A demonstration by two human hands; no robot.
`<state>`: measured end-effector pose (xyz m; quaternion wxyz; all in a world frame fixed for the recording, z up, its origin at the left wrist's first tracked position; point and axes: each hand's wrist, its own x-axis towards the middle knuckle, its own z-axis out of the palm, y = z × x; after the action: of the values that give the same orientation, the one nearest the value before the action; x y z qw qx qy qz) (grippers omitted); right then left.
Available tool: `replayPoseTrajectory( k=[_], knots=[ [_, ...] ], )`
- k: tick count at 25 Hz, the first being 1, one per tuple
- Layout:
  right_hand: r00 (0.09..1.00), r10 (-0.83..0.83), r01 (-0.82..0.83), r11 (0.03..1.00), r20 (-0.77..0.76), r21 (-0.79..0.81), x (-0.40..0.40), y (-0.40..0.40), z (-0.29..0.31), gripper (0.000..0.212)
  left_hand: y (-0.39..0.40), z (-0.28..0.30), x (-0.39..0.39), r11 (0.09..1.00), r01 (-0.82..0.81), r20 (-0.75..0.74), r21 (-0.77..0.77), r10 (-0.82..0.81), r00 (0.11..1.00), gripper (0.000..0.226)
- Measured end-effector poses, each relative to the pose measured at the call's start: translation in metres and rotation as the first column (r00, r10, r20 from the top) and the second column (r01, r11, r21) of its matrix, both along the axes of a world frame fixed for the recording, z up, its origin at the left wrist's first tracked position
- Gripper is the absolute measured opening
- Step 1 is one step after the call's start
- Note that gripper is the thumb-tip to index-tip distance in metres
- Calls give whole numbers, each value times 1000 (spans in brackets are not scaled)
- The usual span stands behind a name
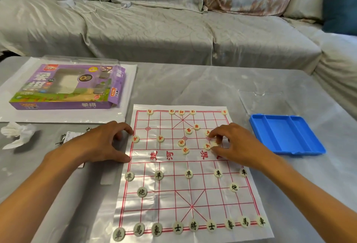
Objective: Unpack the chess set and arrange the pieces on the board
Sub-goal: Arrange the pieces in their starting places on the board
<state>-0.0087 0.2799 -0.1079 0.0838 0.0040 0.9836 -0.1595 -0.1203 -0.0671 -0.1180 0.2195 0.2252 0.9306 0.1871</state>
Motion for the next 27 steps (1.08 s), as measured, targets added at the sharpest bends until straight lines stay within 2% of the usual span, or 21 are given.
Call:
replayPoseTrajectory(
  k=[8,11,14,18,22,27],
  knots=[
    [1000,15,-15,999,-19,29,1,-8,-1,33,1,2,1,1000,4,4,16,-4,1000,66],
    [994,107,-107,993,-7,-40,4,-20,-1,35,2,2,2,1000,0,9,8,0,1000,67],
    [977,211,-212,977,-29,-39,1,-44,-6,34,1,2,2,1000,-1,8,6,1,1000,67],
    [984,152,-156,987,-97,-36,-8,-64,-12,30,1,3,2,1000,2,7,4,-2,1000,67],
    [991,112,-119,987,-68,-104,-9,-64,-11,26,2,3,3,1000,2,14,10,-2,1000,67],
    [997,58,-62,995,-56,-78,-9,-65,-13,27,3,4,3,1000,-3,21,-3,3,1000,68]
  ],
)
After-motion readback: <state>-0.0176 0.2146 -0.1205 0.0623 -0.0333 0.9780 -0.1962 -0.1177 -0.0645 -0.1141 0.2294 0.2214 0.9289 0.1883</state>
